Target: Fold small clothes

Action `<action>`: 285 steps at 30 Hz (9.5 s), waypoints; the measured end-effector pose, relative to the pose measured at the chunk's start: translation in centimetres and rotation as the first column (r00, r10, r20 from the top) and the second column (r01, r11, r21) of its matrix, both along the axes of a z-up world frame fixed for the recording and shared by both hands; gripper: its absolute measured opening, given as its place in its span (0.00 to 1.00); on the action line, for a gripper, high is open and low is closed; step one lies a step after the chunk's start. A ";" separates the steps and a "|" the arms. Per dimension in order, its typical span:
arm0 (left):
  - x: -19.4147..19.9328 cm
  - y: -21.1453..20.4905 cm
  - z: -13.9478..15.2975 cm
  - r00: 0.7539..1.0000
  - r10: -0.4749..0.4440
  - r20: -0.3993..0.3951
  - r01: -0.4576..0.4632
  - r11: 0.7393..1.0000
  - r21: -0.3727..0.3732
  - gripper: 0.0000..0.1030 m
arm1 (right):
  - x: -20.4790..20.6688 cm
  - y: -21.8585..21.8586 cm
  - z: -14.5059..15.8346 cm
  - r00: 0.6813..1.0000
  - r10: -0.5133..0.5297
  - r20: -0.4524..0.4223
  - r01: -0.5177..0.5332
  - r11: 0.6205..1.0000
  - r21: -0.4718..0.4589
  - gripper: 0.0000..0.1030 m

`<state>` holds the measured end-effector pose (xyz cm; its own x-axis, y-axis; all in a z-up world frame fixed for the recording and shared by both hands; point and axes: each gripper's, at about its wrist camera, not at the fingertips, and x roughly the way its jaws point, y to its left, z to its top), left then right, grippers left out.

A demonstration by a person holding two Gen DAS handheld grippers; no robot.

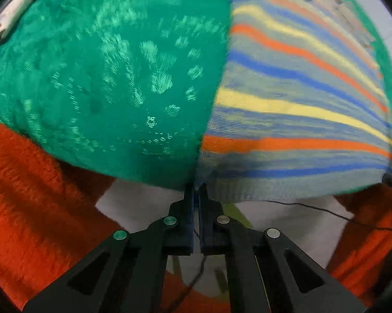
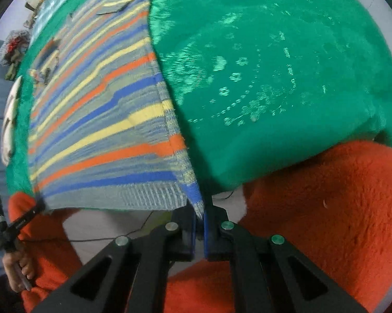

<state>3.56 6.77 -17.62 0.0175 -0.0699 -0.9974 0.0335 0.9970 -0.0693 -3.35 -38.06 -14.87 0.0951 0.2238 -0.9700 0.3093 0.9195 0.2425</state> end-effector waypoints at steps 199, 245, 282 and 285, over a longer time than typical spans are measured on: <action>20.9 19.1 3.0 0.834 0.455 0.312 -0.472 0.881 -0.024 0.00 | 5.6 6.0 0.3 0.886 0.282 0.369 -0.170 0.936 -0.307 0.81; 10.2 15.6 10.7 0.857 0.195 0.476 -0.271 0.958 0.095 0.73 | 4.8 2.6 5.0 0.894 0.228 0.385 -0.125 0.953 -0.275 0.95; 0.5 -10.6 4.0 0.855 -0.400 0.330 0.373 0.916 0.145 0.94 | 7.1 16.9 2.6 0.817 0.477 0.325 -0.328 0.847 -0.419 0.96; 0.4 -9.4 2.3 0.851 -0.360 0.382 0.338 0.933 0.126 1.00 | 7.9 17.5 -2.5 0.857 0.465 0.221 -0.364 0.851 -0.379 1.00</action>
<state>3.94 -2.66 -15.35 0.3917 -0.0929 -0.9154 0.3929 0.9165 0.0751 4.50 -20.56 -17.41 0.3530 -0.0022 -0.9356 -0.1580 0.9855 -0.0619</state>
